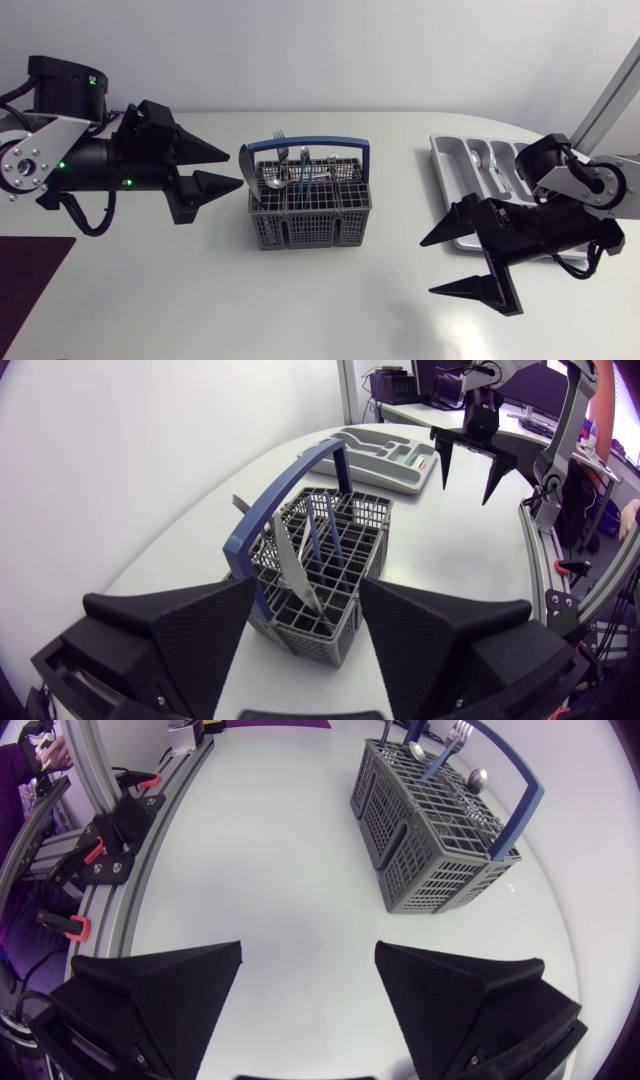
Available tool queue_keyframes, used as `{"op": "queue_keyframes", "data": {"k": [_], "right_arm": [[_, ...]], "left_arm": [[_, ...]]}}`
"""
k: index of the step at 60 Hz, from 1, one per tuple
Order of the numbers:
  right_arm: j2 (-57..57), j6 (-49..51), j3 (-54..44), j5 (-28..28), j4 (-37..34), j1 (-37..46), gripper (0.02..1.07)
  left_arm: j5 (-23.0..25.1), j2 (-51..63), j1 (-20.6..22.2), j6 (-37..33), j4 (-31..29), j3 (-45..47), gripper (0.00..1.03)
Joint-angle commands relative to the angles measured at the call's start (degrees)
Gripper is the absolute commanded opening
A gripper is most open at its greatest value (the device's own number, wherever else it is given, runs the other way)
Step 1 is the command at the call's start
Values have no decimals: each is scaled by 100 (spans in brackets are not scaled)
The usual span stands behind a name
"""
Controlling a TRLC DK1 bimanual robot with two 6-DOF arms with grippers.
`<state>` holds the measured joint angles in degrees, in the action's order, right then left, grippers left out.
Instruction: Unload the cutlery basket into the drawer organizer.
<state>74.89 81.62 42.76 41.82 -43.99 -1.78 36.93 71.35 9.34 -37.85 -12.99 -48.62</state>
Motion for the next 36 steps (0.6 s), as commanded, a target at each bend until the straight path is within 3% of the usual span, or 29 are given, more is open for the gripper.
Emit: {"op": "queue_keyframes", "data": {"k": [1, 12, 21, 31, 36], "right_arm": [[-27, -156, -198, 10, 92, -68, 98], [-10, -411, -242, 10, 277, -261, 98], [-27, -604, -277, 1, 417, -463, 98], [-10, -903, -295, -34, 690, -710, 98], [17, -1008, -286, -60, 795, -797, 98]], "left_arm": [[104, 2, -73, -223, 43, 248, 77], [157, 353, -55, -311, 210, 265, 77], [271, 634, -3, -302, 324, 125, 61], [385, 960, 59, -285, 324, -113, 59], [421, 1109, 129, -276, 350, -200, 48]]}}
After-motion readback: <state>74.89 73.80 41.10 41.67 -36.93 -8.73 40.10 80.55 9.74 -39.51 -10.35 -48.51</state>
